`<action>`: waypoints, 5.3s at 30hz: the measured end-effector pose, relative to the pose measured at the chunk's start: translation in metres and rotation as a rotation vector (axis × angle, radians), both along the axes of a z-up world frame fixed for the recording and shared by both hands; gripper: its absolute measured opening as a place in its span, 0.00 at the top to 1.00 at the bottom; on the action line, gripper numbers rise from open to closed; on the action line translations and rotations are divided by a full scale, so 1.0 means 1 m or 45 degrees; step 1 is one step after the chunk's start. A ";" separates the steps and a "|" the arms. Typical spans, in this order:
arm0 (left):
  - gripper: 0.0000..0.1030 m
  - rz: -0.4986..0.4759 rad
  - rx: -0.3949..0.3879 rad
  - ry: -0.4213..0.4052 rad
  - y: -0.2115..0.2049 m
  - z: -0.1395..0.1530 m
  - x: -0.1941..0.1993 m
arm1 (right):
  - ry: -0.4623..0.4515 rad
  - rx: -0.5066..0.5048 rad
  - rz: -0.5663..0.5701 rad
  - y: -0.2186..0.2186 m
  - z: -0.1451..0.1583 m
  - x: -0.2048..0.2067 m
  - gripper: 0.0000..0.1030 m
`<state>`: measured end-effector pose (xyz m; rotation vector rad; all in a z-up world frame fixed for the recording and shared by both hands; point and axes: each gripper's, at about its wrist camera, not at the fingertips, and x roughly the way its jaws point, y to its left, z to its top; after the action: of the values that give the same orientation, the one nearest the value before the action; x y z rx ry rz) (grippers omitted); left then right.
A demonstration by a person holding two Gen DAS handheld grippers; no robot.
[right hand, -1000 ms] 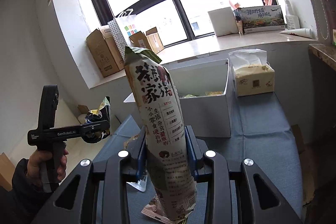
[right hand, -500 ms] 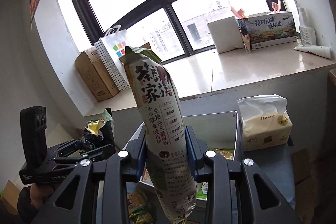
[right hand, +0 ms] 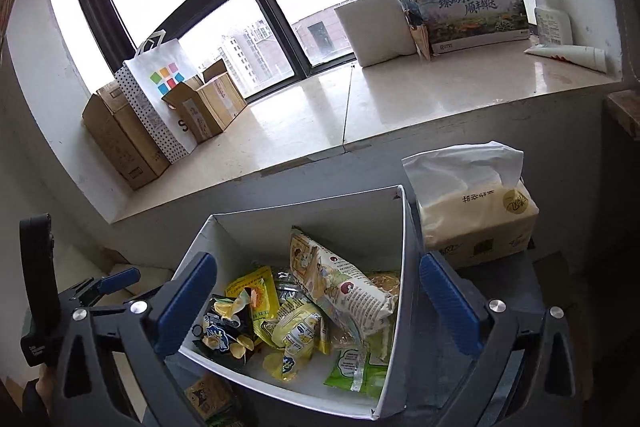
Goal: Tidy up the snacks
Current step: 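Carry the chip bag into the box with the left tool while the right tool drops the bread bag there, then grasp the green garlic snack bag with the right tool while the left tool grasps the round yellow cookie pack, then drop the cookie pack into the box with the left tool while the right tool drops the green bag there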
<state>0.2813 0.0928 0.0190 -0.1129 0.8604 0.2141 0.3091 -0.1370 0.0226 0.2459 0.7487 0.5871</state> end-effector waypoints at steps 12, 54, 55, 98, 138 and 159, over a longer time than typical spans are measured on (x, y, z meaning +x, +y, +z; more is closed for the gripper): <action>0.04 -0.002 0.019 -0.022 -0.010 0.015 -0.036 | -0.129 0.023 -0.059 -0.003 0.024 -0.057 0.00; 0.00 0.066 -0.115 -0.186 -0.012 -0.023 -0.300 | -0.012 -0.316 0.534 0.116 -0.105 -0.172 0.00; 0.00 0.070 -0.119 -0.190 -0.011 -0.023 -0.300 | 0.016 -0.313 0.549 0.120 -0.110 -0.166 0.03; 0.19 -0.282 -0.042 0.334 -0.007 -0.145 -0.085 | -0.075 0.054 0.349 -0.034 -0.042 -0.230 0.70; 0.16 -0.139 -0.195 -0.080 -0.005 0.017 -0.002 | -0.044 -0.063 0.175 0.032 -0.002 -0.013 0.40; 0.00 -0.146 0.001 -0.160 -0.022 0.043 -0.085 | -0.236 -0.073 0.129 -0.011 0.037 -0.097 0.00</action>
<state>0.1967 0.0704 0.0617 -0.0750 0.7390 0.0985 0.2118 -0.1481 0.0598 0.0993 0.6002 0.6738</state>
